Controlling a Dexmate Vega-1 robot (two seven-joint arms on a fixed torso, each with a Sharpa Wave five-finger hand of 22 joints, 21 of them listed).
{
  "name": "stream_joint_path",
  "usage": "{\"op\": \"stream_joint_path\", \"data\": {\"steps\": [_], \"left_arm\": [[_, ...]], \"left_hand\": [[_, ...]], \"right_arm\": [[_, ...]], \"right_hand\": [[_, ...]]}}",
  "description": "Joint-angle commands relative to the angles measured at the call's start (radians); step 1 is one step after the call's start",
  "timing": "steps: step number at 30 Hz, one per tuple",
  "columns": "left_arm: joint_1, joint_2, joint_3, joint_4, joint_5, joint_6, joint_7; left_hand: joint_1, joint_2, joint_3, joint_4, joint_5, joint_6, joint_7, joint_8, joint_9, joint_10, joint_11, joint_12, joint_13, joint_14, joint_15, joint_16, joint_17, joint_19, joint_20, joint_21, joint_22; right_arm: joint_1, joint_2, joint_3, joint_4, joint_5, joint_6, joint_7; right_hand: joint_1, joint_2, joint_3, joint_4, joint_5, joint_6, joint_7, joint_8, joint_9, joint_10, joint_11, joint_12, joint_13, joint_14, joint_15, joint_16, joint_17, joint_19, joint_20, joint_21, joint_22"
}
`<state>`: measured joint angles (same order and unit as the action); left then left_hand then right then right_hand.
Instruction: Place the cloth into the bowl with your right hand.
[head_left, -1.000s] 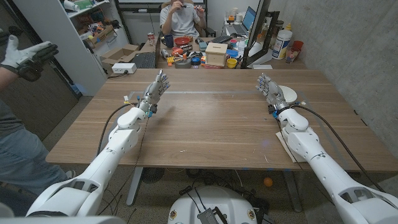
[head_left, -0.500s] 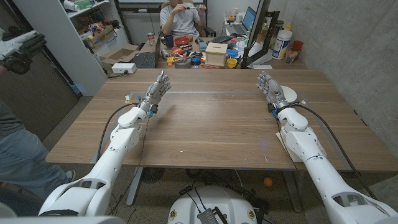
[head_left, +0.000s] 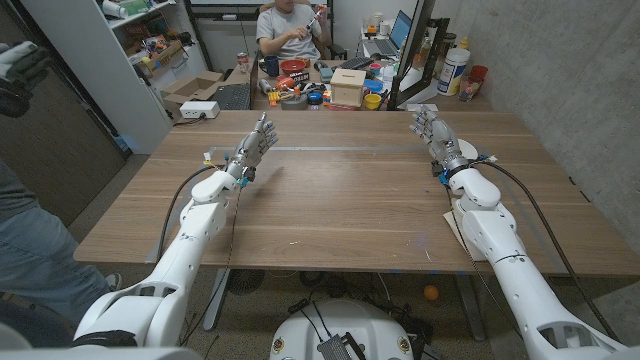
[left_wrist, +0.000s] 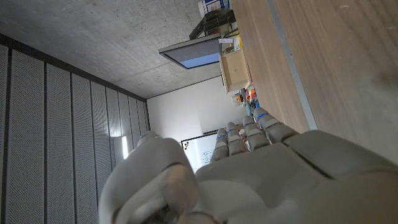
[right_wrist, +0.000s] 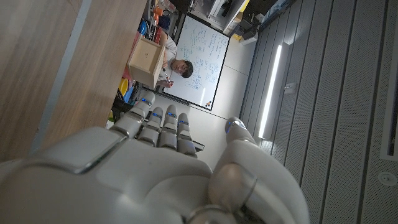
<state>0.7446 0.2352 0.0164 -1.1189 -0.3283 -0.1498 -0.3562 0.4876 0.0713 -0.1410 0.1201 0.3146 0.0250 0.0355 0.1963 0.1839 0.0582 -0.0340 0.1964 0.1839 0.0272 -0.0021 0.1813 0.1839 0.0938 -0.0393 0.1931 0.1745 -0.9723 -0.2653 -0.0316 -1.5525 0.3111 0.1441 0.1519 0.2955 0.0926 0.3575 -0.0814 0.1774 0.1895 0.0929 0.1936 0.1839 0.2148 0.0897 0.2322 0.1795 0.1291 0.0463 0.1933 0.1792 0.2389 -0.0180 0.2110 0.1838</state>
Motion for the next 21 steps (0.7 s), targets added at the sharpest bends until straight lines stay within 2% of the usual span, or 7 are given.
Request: {"op": "stream_joint_path", "data": {"steps": [1, 9, 16, 21], "left_arm": [[-0.028, -0.006, -0.017, 0.007, 0.032, -0.001, -0.022], [-0.040, -0.009, -0.013, 0.014, 0.041, 0.008, -0.032], [-0.051, -0.020, -0.024, 0.024, 0.010, 0.026, -0.074], [-0.045, -0.016, -0.024, -0.008, 0.019, 0.028, -0.068]], "left_hand": [[0.007, 0.006, -0.009, 0.002, 0.005, 0.001, 0.003, 0.004, 0.003, -0.002, -0.002, 0.003, 0.005, 0.000, 0.001, 0.005, 0.003, -0.004, -0.009, 0.003, 0.004], [0.008, 0.008, -0.010, 0.002, 0.006, 0.001, 0.003, 0.003, 0.004, -0.003, -0.003, 0.003, 0.005, 0.000, 0.002, 0.005, 0.003, -0.007, -0.007, 0.003, 0.004], [0.008, 0.010, -0.010, 0.001, 0.007, 0.001, 0.002, 0.003, 0.004, -0.001, 0.000, 0.004, 0.005, 0.000, 0.004, 0.006, 0.003, -0.008, -0.005, 0.003, 0.004], [0.009, 0.011, -0.011, 0.001, 0.007, 0.007, 0.002, 0.005, 0.004, 0.001, 0.002, 0.005, 0.005, 0.004, 0.008, 0.007, 0.003, -0.007, -0.002, 0.004, 0.004]], "right_arm": [[-0.095, -0.032, 0.040, -0.135, -0.028, -0.009, 0.008], [-0.176, -0.055, 0.076, -0.223, -0.043, -0.019, -0.014], [-0.242, -0.080, 0.098, -0.286, -0.053, -0.029, -0.017], [-0.290, -0.089, 0.118, -0.322, -0.064, -0.026, -0.027]], "right_hand": [[0.010, -0.001, -0.001, -0.008, 0.002, 0.012, 0.000, 0.005, 0.002, 0.016, 0.003, 0.008, 0.001, 0.012, 0.002, 0.008, 0.002, 0.012, -0.002, 0.005, 0.002], [0.013, 0.001, -0.001, -0.011, 0.002, 0.018, -0.006, 0.007, 0.002, 0.020, 0.000, 0.008, 0.002, 0.020, 0.004, 0.008, 0.002, 0.013, 0.001, 0.005, 0.002], [0.026, 0.003, 0.000, -0.022, 0.002, 0.030, -0.052, 0.009, 0.003, 0.027, -0.009, 0.006, 0.002, 0.026, -0.003, 0.005, 0.001, 0.013, 0.004, 0.003, 0.002], [0.033, 0.003, 0.001, -0.027, 0.002, 0.038, -0.066, 0.011, 0.003, 0.029, -0.016, 0.005, 0.002, 0.028, -0.006, 0.003, 0.000, 0.014, 0.005, 0.003, 0.003]]}}
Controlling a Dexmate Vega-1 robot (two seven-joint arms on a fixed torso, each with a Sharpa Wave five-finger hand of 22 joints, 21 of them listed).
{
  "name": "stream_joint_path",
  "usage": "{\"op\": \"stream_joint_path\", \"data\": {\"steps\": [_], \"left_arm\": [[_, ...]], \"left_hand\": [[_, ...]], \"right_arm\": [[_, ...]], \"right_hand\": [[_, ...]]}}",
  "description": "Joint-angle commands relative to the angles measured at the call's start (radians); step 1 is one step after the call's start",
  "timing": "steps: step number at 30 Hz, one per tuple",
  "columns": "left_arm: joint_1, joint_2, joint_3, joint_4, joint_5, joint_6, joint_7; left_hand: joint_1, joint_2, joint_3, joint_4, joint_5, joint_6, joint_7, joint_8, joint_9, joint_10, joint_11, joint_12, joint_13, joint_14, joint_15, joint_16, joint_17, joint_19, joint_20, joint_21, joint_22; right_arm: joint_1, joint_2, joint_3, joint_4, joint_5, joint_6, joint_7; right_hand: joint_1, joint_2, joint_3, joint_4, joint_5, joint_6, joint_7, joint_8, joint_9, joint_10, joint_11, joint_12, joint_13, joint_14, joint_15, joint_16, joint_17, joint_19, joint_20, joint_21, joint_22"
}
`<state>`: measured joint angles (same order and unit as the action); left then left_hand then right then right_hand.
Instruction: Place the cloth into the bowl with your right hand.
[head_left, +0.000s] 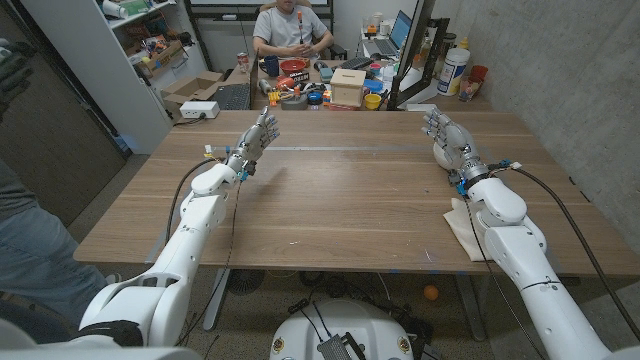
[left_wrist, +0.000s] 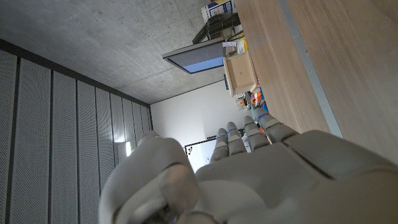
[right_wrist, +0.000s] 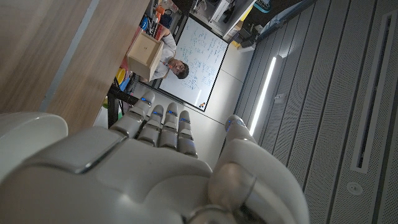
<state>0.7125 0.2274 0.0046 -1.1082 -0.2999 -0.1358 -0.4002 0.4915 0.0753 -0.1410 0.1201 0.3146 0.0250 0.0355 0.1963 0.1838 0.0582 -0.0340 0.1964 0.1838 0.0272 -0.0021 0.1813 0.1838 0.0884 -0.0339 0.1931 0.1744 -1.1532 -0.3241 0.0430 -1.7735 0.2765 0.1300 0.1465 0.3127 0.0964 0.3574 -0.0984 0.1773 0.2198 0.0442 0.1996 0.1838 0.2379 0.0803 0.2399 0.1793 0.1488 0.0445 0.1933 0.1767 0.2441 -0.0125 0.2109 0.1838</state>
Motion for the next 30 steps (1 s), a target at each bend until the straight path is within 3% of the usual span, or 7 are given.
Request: {"op": "stream_joint_path", "data": {"steps": [1, 11, 14, 17, 19, 30], "left_arm": [[-0.012, -0.007, -0.012, -0.023, -0.009, 0.014, -0.024], [-0.020, -0.001, 0.000, -0.035, -0.002, 0.038, -0.030], [-0.025, -0.004, 0.004, -0.033, -0.004, 0.049, -0.035], [-0.032, -0.005, 0.012, -0.030, 0.003, 0.052, -0.036], [-0.035, -0.007, 0.017, -0.031, 0.006, 0.055, -0.037], [-0.036, -0.005, 0.043, -0.070, 0.030, 0.077, -0.028]], "left_hand": [[0.005, 0.007, -0.011, 0.001, 0.007, 0.008, 0.002, 0.006, 0.004, 0.002, 0.003, 0.005, 0.005, 0.004, 0.008, 0.007, 0.003, -0.001, -0.007, 0.004, 0.004], [0.006, 0.009, -0.012, 0.000, 0.008, 0.013, 0.000, 0.007, 0.004, 0.005, 0.004, 0.006, 0.005, 0.006, 0.007, 0.008, 0.003, -0.002, -0.004, 0.004, 0.004], [0.007, 0.009, -0.012, 0.000, 0.008, 0.014, -0.001, 0.007, 0.004, 0.005, 0.006, 0.006, 0.005, 0.007, 0.008, 0.008, 0.003, -0.003, -0.003, 0.004, 0.004], [0.007, 0.010, -0.013, 0.000, 0.009, 0.015, -0.001, 0.007, 0.004, 0.006, 0.002, 0.006, 0.005, 0.007, 0.009, 0.008, 0.003, -0.002, -0.002, 0.005, 0.004], [0.007, 0.010, -0.013, 0.000, 0.009, 0.015, -0.001, 0.007, 0.004, 0.006, 0.003, 0.006, 0.005, 0.007, 0.010, 0.008, 0.003, -0.003, -0.001, 0.005, 0.004], [0.007, 0.012, -0.015, -0.001, 0.010, 0.018, -0.001, 0.007, 0.004, 0.006, 0.002, 0.006, 0.005, 0.008, 0.011, 0.008, 0.003, -0.006, 0.002, 0.004, 0.004]], "right_arm": [[-0.119, -0.029, 0.047, -0.106, -0.031, -0.007, -0.025], [-0.222, -0.042, 0.103, -0.148, -0.044, 0.055, -0.029], [-0.253, -0.049, 0.121, -0.164, -0.051, 0.066, -0.028], [-0.282, -0.063, 0.136, -0.180, -0.061, 0.064, -0.023], [-0.298, -0.064, 0.144, -0.186, -0.055, 0.065, -0.019], [-0.377, -0.069, 0.185, -0.195, -0.074, 0.121, -0.009]], "right_hand": [[0.016, 0.000, 0.001, -0.010, 0.002, 0.009, -0.020, 0.006, 0.003, 0.006, -0.007, -0.003, 0.002, 0.008, -0.004, 0.003, 0.003, 0.010, -0.001, 0.003, 0.003], [0.035, -0.003, 0.003, -0.026, 0.002, 0.029, -0.040, 0.010, 0.005, 0.024, -0.023, -0.002, 0.003, 0.032, -0.016, 0.005, 0.001, 0.038, -0.007, 0.012, 0.003], [0.040, -0.012, -0.001, -0.033, 0.003, 0.040, -0.048, 0.011, 0.006, 0.034, -0.026, -0.001, 0.003, 0.064, -0.031, 0.012, 0.002, 0.063, -0.007, 0.019, 0.003], [0.033, -0.016, -0.007, -0.030, 0.006, 0.043, -0.051, 0.007, 0.007, 0.048, -0.031, -0.003, 0.004, 0.125, -0.045, 0.025, 0.008, 0.152, -0.030, 0.049, 0.007], [0.031, -0.018, -0.010, -0.029, 0.006, 0.045, -0.052, 0.006, 0.007, 0.051, -0.033, -0.004, 0.004, 0.144, -0.046, 0.028, 0.009, 0.184, -0.040, 0.060, 0.008], [0.032, -0.036, -0.016, -0.036, 0.007, 0.068, -0.064, 0.012, 0.008, 0.073, -0.035, 0.001, 0.005, 0.142, -0.048, 0.018, 0.009, 0.171, -0.036, 0.051, 0.008]]}}
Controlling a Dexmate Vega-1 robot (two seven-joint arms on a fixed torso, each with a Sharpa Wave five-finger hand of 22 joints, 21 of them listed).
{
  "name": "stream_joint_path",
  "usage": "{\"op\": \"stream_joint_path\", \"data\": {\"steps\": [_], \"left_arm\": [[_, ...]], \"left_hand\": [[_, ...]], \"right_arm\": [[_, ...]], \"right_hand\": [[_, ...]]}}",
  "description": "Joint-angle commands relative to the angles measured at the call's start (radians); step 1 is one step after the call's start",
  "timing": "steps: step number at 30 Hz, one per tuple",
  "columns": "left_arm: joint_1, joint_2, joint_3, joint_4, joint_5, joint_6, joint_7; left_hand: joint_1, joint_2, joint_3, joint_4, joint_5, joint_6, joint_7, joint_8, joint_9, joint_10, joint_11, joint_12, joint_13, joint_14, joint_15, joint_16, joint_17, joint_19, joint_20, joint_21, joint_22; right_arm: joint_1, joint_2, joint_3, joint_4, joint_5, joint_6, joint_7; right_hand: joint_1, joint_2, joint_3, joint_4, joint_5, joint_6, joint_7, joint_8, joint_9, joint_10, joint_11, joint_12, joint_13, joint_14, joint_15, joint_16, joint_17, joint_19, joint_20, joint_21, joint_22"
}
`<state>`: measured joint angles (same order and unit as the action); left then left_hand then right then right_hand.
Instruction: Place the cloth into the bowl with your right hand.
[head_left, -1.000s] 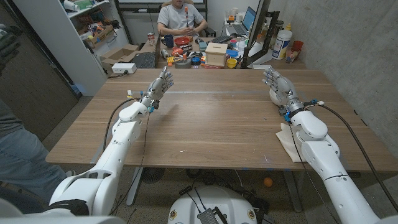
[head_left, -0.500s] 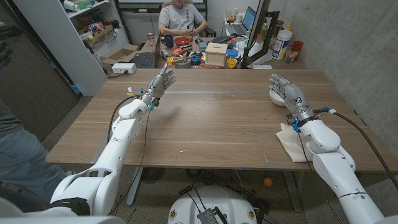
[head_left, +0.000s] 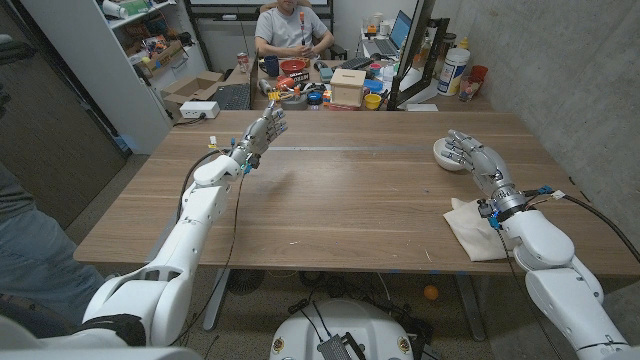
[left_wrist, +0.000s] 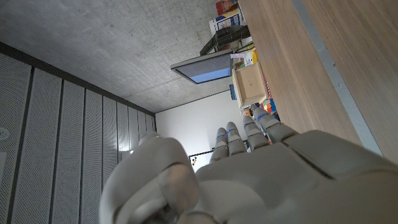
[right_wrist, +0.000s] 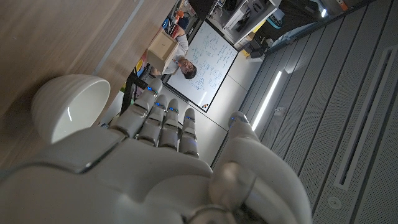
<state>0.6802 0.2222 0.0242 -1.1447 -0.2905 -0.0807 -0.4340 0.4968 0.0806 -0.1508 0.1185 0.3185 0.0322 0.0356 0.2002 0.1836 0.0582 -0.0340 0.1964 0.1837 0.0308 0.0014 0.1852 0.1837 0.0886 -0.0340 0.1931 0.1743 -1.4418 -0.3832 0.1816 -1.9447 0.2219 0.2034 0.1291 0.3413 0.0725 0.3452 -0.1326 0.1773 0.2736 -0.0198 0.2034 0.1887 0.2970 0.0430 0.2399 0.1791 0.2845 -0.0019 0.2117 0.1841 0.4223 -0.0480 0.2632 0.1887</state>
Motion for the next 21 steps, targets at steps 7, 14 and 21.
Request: {"op": "stream_joint_path", "data": {"steps": [7, 14, 21], "left_arm": [[0.013, 0.000, 0.032, -0.074, 0.022, 0.041, 0.017], [0.024, -0.002, 0.035, -0.098, 0.015, 0.059, 0.026], [0.030, 0.001, 0.039, -0.121, 0.020, 0.066, 0.040]], "left_hand": [[0.002, 0.007, -0.006, 0.001, 0.006, 0.011, -0.002, 0.003, 0.004, 0.006, 0.001, 0.006, 0.005, 0.005, 0.007, 0.004, 0.003, -0.006, 0.005, 0.005, 0.005], [0.003, 0.009, -0.007, 0.001, 0.006, 0.013, -0.003, 0.003, 0.004, 0.007, 0.000, 0.006, 0.005, 0.006, 0.006, 0.004, 0.003, -0.007, 0.006, 0.005, 0.005], [0.003, 0.010, -0.008, 0.001, 0.006, 0.014, -0.003, 0.003, 0.004, 0.009, 0.002, 0.006, 0.005, 0.006, 0.006, 0.004, 0.003, -0.008, 0.009, 0.005, 0.005]], "right_arm": [[-0.139, -0.052, 0.082, -0.049, -0.197, 0.101, -0.046], [-0.179, -0.092, 0.107, -0.059, -0.357, 0.143, -0.101], [-0.248, -0.142, 0.148, -0.109, -0.522, 0.114, -0.128]], "right_hand": [[0.054, -0.038, 0.003, -0.036, 0.017, 0.027, -0.026, 0.011, 0.004, 0.024, 0.004, 0.000, 0.007, 0.017, 0.003, -0.008, -0.002, 0.000, 0.006, -0.007, -0.001], [0.106, -0.066, 0.011, -0.052, 0.030, 0.040, -0.043, 0.015, 0.004, 0.044, -0.009, 0.005, 0.009, 0.029, -0.005, -0.011, -0.004, 0.000, 0.015, -0.016, -0.004], [0.141, -0.090, 0.015, -0.049, 0.038, 0.046, -0.048, 0.014, 0.005, 0.055, -0.009, 0.005, 0.010, 0.037, -0.011, -0.015, -0.004, 0.013, 0.060, -0.020, -0.007]]}}
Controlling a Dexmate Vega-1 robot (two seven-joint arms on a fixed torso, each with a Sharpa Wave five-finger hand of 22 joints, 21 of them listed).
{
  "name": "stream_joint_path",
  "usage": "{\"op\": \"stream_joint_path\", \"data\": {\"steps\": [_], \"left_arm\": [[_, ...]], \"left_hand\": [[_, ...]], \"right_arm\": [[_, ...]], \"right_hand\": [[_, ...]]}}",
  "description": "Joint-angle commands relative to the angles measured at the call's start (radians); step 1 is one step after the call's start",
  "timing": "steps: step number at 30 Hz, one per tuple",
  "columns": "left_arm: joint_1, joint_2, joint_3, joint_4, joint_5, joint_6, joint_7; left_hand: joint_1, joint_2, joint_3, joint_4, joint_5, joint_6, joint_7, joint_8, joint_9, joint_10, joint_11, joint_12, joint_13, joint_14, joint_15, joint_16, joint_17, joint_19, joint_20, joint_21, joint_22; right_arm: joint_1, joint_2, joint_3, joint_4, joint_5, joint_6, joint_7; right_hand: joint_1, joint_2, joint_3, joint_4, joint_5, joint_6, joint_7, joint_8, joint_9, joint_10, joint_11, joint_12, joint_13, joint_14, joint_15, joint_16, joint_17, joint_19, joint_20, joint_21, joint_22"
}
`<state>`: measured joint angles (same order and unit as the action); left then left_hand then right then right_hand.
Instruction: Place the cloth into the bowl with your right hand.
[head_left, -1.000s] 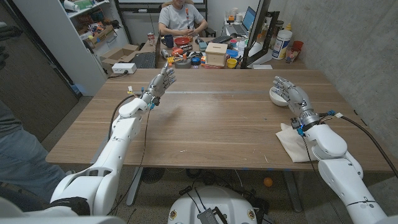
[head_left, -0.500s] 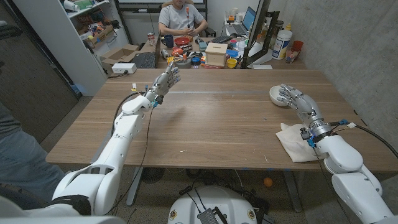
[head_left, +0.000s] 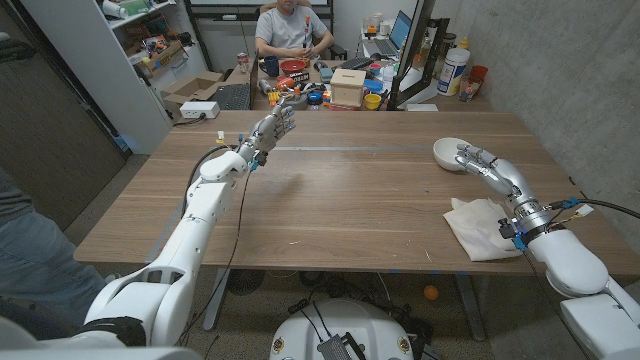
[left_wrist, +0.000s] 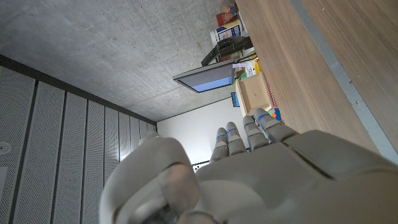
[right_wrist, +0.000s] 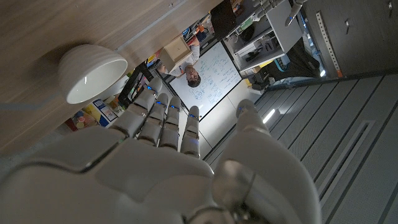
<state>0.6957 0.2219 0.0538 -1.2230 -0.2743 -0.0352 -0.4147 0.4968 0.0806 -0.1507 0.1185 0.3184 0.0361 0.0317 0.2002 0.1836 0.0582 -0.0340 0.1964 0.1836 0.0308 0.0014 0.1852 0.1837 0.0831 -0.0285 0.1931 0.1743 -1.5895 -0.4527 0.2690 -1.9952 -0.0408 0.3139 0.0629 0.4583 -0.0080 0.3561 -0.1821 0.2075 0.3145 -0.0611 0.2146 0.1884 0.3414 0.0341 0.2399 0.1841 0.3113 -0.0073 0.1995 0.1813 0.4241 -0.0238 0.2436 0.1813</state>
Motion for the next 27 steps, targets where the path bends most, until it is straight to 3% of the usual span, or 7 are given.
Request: {"op": "stream_joint_path", "data": {"steps": [1, 3, 11, 16, 20, 22, 27], "left_arm": [[0.014, 0.002, 0.010, -0.043, 0.003, 0.021, 0.022], [0.014, 0.001, 0.011, -0.046, 0.003, 0.022, 0.025], [0.014, -0.001, 0.013, -0.045, -0.002, 0.019, 0.026], [0.013, 0.000, 0.015, -0.044, -0.004, 0.020, 0.022], [0.014, 0.001, 0.016, -0.044, -0.004, 0.021, 0.020], [0.013, 0.002, 0.017, -0.045, -0.004, 0.022, 0.019], [0.015, 0.007, 0.016, -0.048, -0.004, 0.028, 0.017]], "left_hand": [[0.003, 0.010, -0.009, 0.001, 0.006, 0.010, 0.000, 0.003, 0.004, 0.009, 0.002, 0.006, 0.005, 0.006, 0.006, 0.004, 0.003, -0.004, 0.005, 0.004, 0.005], [0.003, 0.011, -0.009, 0.001, 0.007, 0.012, -0.001, 0.003, 0.005, 0.010, 0.000, 0.007, 0.005, 0.007, 0.006, 0.005, 0.003, -0.004, 0.007, 0.004, 0.005], [0.003, 0.012, -0.010, 0.001, 0.007, 0.018, -0.003, 0.005, 0.005, 0.013, -0.004, 0.008, 0.005, 0.010, 0.003, 0.006, 0.003, -0.004, 0.009, 0.005, 0.005], [0.003, 0.013, -0.011, 0.001, 0.007, 0.020, -0.002, 0.006, 0.005, 0.015, -0.003, 0.008, 0.005, 0.010, 0.002, 0.005, 0.003, -0.004, 0.010, 0.005, 0.005], [0.003, 0.014, -0.011, 0.001, 0.007, 0.023, -0.003, 0.006, 0.005, 0.016, -0.004, 0.008, 0.005, 0.012, 0.002, 0.006, 0.003, -0.005, 0.013, 0.005, 0.005], [0.003, 0.014, -0.011, 0.001, 0.007, 0.025, -0.004, 0.007, 0.005, 0.017, -0.005, 0.009, 0.005, 0.012, 0.003, 0.006, 0.003, -0.005, 0.013, 0.005, 0.005], [0.003, 0.015, -0.012, 0.001, 0.007, 0.025, -0.004, 0.006, 0.005, 0.018, -0.004, 0.009, 0.005, 0.014, 0.003, 0.006, 0.003, -0.006, 0.015, 0.005, 0.005]], "right_arm": [[-0.101, -0.073, 0.061, -0.060, -0.261, 0.001, -0.063], [-0.130, -0.085, 0.077, -0.089, -0.324, -0.019, -0.070], [-0.192, -0.128, 0.106, -0.159, -0.516, -0.079, -0.083], [-0.210, -0.134, 0.110, -0.181, -0.580, -0.111, -0.092], [-0.220, -0.139, 0.107, -0.197, -0.614, -0.140, -0.085], [-0.225, -0.144, 0.102, -0.204, -0.637, -0.157, -0.081], [-0.239, -0.150, 0.086, -0.221, -0.701, -0.206, -0.077]], "right_hand": [[0.028, -0.014, 0.004, 0.002, 0.009, 0.007, -0.009, 0.002, 0.005, 0.012, -0.001, 0.005, 0.005, 0.011, -0.006, -0.003, -0.001, 0.017, 0.049, 0.000, 0.000], [0.034, -0.020, 0.004, 0.004, 0.010, 0.014, -0.014, 0.004, 0.006, 0.014, 0.000, 0.005, 0.005, 0.013, -0.002, -0.004, -0.001, 0.026, 0.070, 0.000, -0.001], [0.041, -0.030, 0.004, 0.011, 0.013, 0.027, -0.021, 0.006, 0.006, 0.022, -0.004, 0.006, 0.006, 0.012, 0.000, -0.007, 0.000, 0.027, 0.106, -0.006, -0.002], [0.046, -0.040, 0.003, 0.018, 0.016, 0.039, -0.027, 0.006, 0.007, 0.026, -0.009, 0.005, 0.007, 0.004, 0.043, -0.012, 0.001, 0.036, 0.149, -0.011, -0.003], [0.047, -0.045, 0.002, 0.026, 0.020, 0.041, -0.034, 0.001, 0.007, 0.029, -0.025, 0.004, 0.008, 0.001, 0.077, -0.013, 0.002, 0.017, 0.205, -0.027, -0.003], [0.046, -0.047, 0.001, 0.028, 0.021, 0.042, -0.038, 0.001, 0.008, 0.029, -0.029, 0.004, 0.008, -0.002, 0.080, -0.014, 0.003, 0.006, 0.217, -0.034, -0.003], [0.036, -0.055, -0.004, 0.039, 0.026, 0.044, -0.050, -0.004, 0.008, 0.030, -0.039, 0.003, 0.010, -0.038, 0.097, -0.022, 0.004, -0.072, 0.239, -0.064, -0.002]]}}
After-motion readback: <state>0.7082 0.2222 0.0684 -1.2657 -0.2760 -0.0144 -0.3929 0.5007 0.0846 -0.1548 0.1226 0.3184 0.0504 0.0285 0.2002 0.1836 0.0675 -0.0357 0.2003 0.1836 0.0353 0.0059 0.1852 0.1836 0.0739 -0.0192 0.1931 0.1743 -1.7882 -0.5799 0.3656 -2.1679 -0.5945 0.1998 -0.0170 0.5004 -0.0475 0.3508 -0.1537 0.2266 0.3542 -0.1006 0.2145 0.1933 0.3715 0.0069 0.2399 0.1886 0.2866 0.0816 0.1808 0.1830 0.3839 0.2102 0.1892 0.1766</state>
